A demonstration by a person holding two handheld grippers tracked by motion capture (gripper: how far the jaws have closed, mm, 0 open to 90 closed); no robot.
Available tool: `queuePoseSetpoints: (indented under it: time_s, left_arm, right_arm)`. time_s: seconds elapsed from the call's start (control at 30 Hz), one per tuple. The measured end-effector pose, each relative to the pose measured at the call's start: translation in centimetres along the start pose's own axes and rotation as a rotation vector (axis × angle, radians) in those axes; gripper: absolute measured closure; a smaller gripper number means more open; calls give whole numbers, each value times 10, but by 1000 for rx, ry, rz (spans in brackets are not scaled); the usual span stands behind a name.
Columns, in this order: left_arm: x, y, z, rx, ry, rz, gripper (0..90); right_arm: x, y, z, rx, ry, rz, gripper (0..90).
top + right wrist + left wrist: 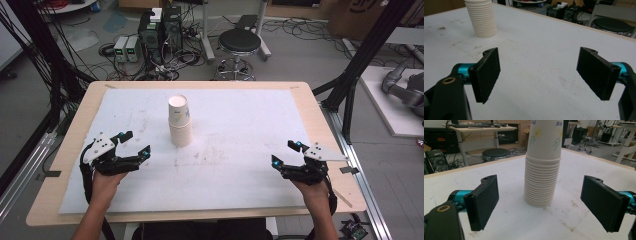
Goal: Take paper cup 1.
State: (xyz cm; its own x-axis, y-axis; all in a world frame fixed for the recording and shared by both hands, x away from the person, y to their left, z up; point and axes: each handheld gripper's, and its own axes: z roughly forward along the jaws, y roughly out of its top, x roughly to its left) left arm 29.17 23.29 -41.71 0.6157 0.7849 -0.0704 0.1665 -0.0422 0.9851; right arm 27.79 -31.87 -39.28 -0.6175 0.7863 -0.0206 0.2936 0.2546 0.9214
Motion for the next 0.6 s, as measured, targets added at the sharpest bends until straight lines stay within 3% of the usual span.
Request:
queuePoseSetpoints:
  time_s: [0.3,0.5,0.6]
  left_arm:
    - [0,1,4,5,-16,-8,150]
    - [-1,1,7,10,-2,-32,148]
    - [-1,0,6,9,-10,-20,148]
  right_arm:
    - [1,-1,0,3,0,-10,194]
    - [-2,-1,1,2,7,4,194]
    - [-2,-2,0,4,6,11,194]
